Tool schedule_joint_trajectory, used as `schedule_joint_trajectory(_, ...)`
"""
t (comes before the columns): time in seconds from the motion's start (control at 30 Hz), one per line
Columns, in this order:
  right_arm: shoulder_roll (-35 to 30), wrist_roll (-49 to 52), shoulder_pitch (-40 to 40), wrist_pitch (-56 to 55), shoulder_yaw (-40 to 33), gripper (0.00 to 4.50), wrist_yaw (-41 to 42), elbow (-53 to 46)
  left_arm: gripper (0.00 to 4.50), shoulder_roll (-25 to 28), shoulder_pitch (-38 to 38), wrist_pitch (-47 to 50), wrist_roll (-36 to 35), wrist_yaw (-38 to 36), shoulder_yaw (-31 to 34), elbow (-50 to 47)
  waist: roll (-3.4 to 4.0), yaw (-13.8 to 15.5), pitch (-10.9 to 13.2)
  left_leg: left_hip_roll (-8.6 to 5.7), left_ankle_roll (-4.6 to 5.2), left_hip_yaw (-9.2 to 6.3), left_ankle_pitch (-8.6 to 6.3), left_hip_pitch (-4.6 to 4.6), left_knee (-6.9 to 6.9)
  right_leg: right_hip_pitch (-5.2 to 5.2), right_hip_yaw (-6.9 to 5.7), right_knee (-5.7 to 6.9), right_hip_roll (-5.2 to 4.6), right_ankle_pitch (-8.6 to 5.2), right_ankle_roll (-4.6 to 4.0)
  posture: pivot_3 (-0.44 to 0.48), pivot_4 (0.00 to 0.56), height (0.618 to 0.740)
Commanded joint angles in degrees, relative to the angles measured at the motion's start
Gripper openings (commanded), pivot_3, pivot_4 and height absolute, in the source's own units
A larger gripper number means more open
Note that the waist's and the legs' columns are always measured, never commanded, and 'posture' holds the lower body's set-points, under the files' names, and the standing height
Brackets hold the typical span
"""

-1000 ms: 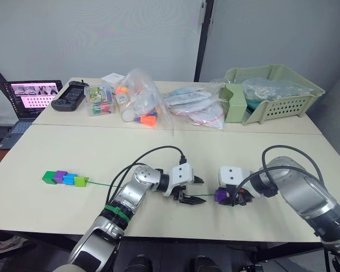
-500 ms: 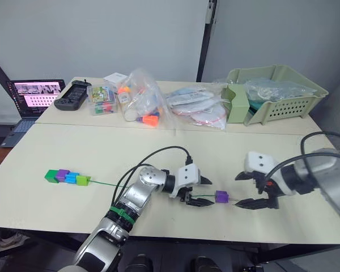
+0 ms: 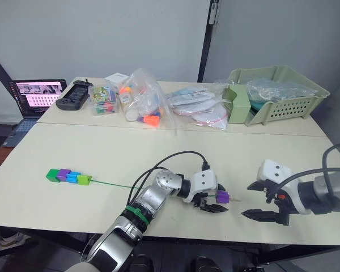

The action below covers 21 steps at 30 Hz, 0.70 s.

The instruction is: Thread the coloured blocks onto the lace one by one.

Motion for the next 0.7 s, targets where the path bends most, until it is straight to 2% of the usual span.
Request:
schedule_joint_trajectory(0.03, -0.24, 1.73, 1.27, 0.24, -3.14, 4.45, -1.81, -1.96, 3.43, -1.51, -1.66, -1.70, 0.60, 1.53, -0.24, 0.57, 0.00, 0.00, 0.00, 0.00, 0.00, 0.00, 0.00, 0.00, 0.00, 0.00, 0.00, 0.00, 0.00, 0.00, 0.00, 0.000, 0.150, 0.733)
schedule_joint_trajectory(0.23, 0.73, 2.43, 4.02, -1.17, -3.87, 4.45, -5.36, -2.80, 3.43, -3.00, -1.51, -3.60, 1.43, 3.29, -0.20, 2.24, -0.01, 0.00, 0.00, 0.00, 0.00, 0.00, 0.00, 0.00, 0.00, 0.01, 0.00, -0.01, 0.00, 0.00, 0.01, 0.000, 0.150, 0.733)
schedule_joint_trajectory(0.37, 1.35, 0.69, 3.97, -6.00, -0.71, 4.50, -7.44, -1.79, 2.31, -3.02, -1.19, -3.04, 0.41, 2.63, 0.36, 1.60, -0.01, -0.02, 0.00, 0.00, 0.00, 0.00, 0.00, 0.01, 0.00, 0.02, 0.00, -0.01, 0.00, 0.00, 0.01, 0.000, 0.150, 0.733)
schedule_joint_trajectory(0.43, 1.50, -1.28, 3.21, -9.35, 2.48, 4.50, -8.49, -0.09, 1.57, -2.63, -1.15, -2.98, 0.51, 2.24, 0.37, 1.42, -0.01, -0.07, 0.00, 0.00, 0.00, 0.00, 0.00, 0.01, 0.00, 0.02, 0.00, -0.01, 0.00, 0.00, 0.01, 0.000, 0.150, 0.733)
schedule_joint_trajectory(0.47, 1.40, -2.20, 2.76, -10.96, 4.08, 4.50, -8.66, 0.89, 1.40, -2.52, -1.15, -2.94, 0.53, 2.14, 0.41, 1.40, -0.01, -0.12, 0.00, 0.00, 0.00, 0.00, 0.00, 0.02, 0.00, 0.02, 0.00, -0.01, 0.01, 0.00, 0.01, 0.000, 0.150, 0.733)
schedule_joint_trajectory(0.7, 2.23, -9.39, -4.67, -21.45, 16.11, 4.50, -7.68, 9.61, 1.40, -2.09, -1.01, -2.65, 0.73, 2.03, 0.39, 0.97, 0.00, -0.23, 0.00, 0.00, 0.00, 0.01, 0.00, 0.03, 0.00, 0.02, 0.00, -0.01, 0.01, 0.00, 0.01, 0.000, 0.150, 0.733)
